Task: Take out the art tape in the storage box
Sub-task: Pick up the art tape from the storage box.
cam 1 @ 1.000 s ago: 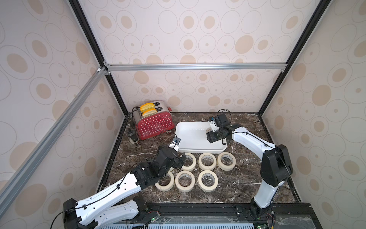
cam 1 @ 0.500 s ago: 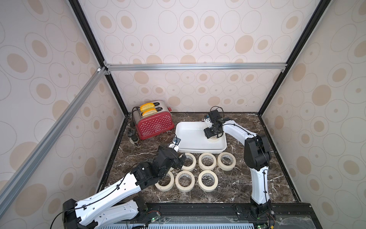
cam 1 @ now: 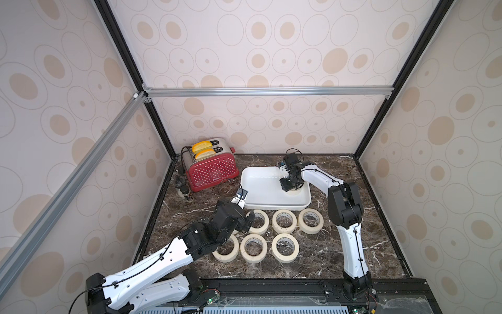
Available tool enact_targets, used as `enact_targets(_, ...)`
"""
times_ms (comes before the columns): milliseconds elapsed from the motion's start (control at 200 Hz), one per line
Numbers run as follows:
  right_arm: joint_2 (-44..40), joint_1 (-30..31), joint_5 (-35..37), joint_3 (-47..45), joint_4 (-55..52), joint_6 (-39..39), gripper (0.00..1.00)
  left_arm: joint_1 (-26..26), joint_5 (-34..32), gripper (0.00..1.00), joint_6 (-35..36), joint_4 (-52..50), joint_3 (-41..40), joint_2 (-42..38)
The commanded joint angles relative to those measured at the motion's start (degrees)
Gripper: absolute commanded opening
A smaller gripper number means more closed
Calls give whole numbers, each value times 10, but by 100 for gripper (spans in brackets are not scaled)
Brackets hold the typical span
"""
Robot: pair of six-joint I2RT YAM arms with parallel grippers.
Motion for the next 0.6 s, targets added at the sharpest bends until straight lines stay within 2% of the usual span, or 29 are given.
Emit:
enact_targets(0, 9, -2, -9, 13, -20, -5, 27, 2, -6, 99, 2, -1, -1, -3)
enact_targets(210, 2, -2, -15, 11, -21, -7, 16, 2, -6, 99, 2, -1, -1, -2)
enact_targets(591, -40, -3, -36, -2, -22, -2, 13, 2, -7, 99, 4, 0, 1, -7)
